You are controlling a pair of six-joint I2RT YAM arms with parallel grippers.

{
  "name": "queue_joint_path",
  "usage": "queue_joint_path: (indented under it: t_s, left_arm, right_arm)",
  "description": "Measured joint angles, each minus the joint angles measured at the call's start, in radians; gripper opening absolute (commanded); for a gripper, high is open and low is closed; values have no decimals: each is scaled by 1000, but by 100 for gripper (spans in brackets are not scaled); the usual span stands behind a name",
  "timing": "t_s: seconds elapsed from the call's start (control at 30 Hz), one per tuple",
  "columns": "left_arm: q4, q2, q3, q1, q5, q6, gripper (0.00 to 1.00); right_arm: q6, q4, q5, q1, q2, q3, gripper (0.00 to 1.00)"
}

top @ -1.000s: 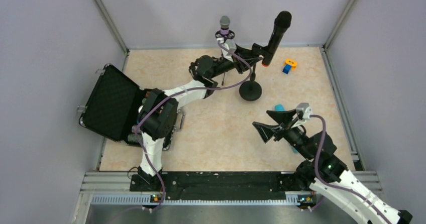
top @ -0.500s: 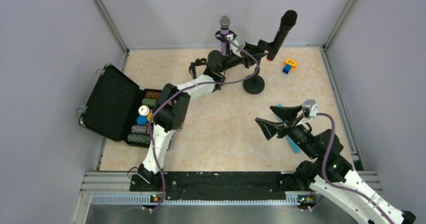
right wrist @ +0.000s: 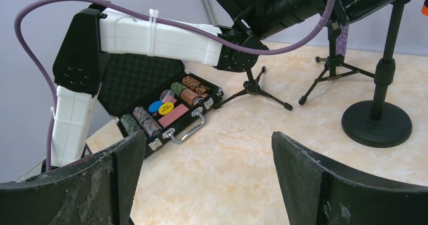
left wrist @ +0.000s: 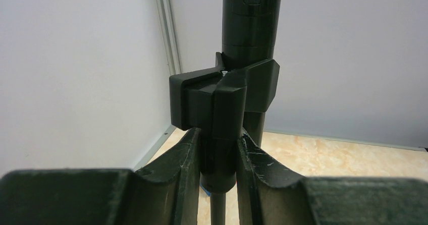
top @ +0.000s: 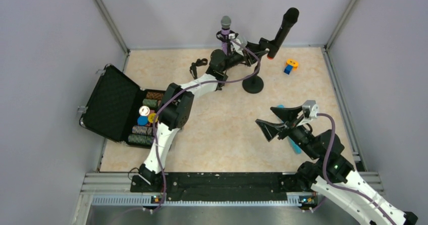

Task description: Attach the microphones to the stand

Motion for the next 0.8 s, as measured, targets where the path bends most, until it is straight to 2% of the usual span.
queue_joint_path:
  t_s: [0.37, 0.8]
  left_arm:
    - [-11, 6, 3, 5, -90, -18, 0]
    - [30, 6, -14, 11, -97, -15, 49]
  right_arm:
    - [0, 0, 1, 0, 6, -17, 93]
    - [0, 0, 2, 0, 11, -31, 93]
